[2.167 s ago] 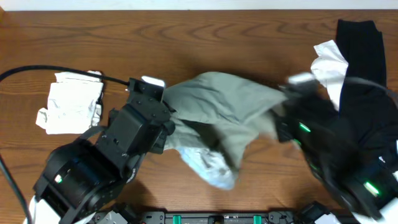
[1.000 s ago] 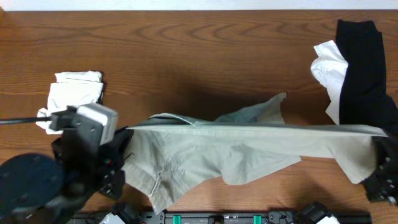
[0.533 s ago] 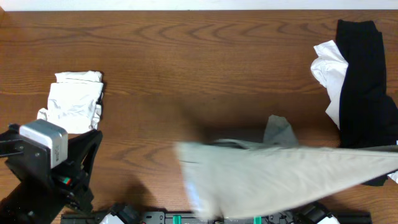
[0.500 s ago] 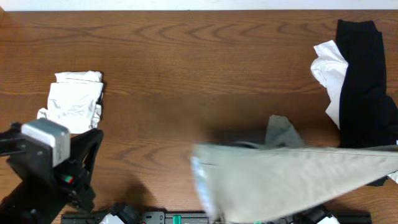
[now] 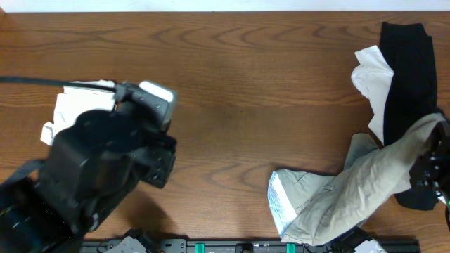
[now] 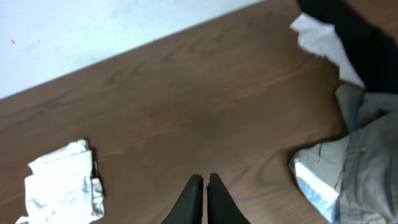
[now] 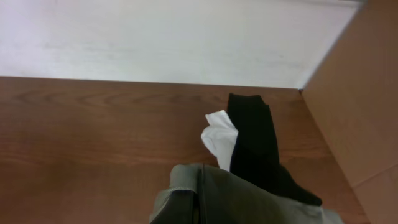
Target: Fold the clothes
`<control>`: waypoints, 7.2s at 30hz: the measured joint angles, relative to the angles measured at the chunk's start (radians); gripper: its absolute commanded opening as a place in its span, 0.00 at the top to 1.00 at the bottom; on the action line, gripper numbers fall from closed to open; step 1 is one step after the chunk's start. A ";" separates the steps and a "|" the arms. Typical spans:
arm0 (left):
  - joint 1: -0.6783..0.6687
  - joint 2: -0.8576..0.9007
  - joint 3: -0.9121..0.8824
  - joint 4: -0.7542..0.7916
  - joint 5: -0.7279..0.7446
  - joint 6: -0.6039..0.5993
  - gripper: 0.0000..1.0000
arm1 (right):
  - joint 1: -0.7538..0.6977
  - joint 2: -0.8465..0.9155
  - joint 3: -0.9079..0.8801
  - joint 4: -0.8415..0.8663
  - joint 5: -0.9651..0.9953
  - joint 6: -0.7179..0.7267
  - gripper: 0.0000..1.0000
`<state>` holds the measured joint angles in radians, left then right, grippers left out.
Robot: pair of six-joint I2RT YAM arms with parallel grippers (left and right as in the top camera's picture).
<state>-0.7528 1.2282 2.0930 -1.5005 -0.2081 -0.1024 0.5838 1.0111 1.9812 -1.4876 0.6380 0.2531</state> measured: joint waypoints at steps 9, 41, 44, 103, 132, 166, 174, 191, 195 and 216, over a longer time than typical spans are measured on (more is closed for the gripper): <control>0.000 0.065 0.000 -0.006 0.000 0.003 0.94 | 0.000 0.018 0.000 0.044 0.009 -0.014 0.99; 0.000 0.071 -0.008 0.094 0.165 0.032 0.94 | 0.000 0.219 -0.005 0.754 -0.642 -0.428 0.99; 0.000 0.092 -0.010 0.094 0.187 0.042 0.89 | 0.000 0.213 -0.008 0.755 -0.652 -0.443 0.99; 0.066 0.284 -0.470 0.389 0.856 0.505 0.11 | 0.000 0.137 0.000 0.834 -0.375 -0.373 0.99; 0.005 0.285 -0.595 0.521 0.822 0.369 0.37 | 0.000 0.182 0.000 0.828 -0.313 -0.364 0.99; -0.036 0.282 -0.595 0.552 0.715 0.312 0.94 | 0.000 0.182 0.000 0.841 -0.267 -0.311 0.99; 0.018 0.141 -0.508 0.428 0.469 0.263 0.94 | 0.000 0.170 0.000 0.769 -0.190 -0.309 0.99; 0.241 -0.193 -0.187 0.275 0.282 0.177 0.94 | 0.000 0.070 0.000 0.517 -0.030 -0.241 0.99; 0.241 -0.209 -0.129 0.232 0.279 0.161 0.94 | 0.000 0.017 0.000 0.401 -0.023 -0.195 0.99; 0.241 -0.126 -0.024 0.166 0.181 0.151 0.94 | 0.000 0.017 0.000 0.309 0.053 -0.096 0.99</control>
<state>-0.5121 1.1023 2.0689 -1.3350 -0.0269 0.0490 0.5838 1.0279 1.9816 -1.1786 0.6907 0.1570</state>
